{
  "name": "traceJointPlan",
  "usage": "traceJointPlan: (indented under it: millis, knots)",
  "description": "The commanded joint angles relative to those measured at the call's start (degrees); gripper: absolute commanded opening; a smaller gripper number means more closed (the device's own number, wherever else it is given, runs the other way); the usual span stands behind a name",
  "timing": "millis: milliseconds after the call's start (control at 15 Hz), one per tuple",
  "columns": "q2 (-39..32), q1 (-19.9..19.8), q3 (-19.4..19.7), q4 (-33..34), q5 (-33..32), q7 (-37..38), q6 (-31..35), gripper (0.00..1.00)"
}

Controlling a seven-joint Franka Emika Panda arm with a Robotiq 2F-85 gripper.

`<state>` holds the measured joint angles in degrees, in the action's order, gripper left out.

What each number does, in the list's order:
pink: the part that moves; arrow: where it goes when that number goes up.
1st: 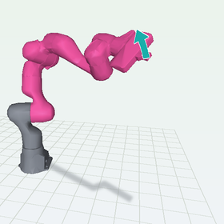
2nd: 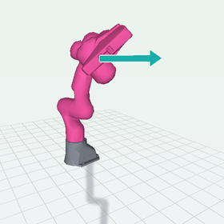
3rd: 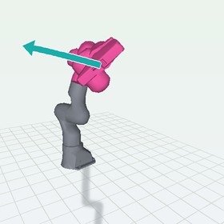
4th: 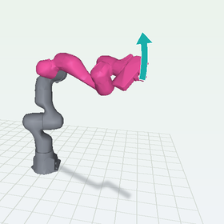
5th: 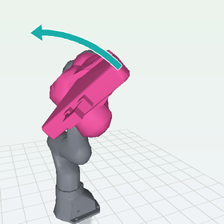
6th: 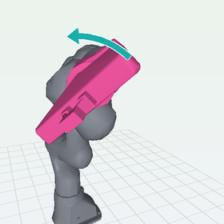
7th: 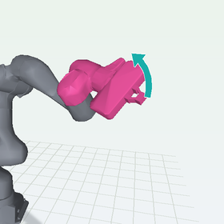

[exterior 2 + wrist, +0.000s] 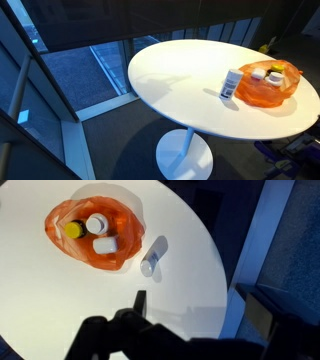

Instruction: Remove the orange and white bottle from the plastic and place it on the table

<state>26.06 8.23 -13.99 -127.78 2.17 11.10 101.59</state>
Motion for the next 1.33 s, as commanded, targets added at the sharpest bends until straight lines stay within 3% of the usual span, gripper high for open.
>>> traceJointPlan:
  millis: [0, 333, 733, 1267]
  knots:
    - [-3.9, -1.6, -0.6, 0.1, -3.8, 4.7, 3.6, 1.00]
    - [-9.1, -2.8, 0.7, -2.1, -5.7, 9.1, 9.0, 1.00]
    - [-12.5, -3.6, 3.8, -5.5, -3.3, 10.2, 17.0, 1.00]
    - [-12.9, -3.6, 4.3, -5.2, -4.3, 10.1, 17.5, 1.00]
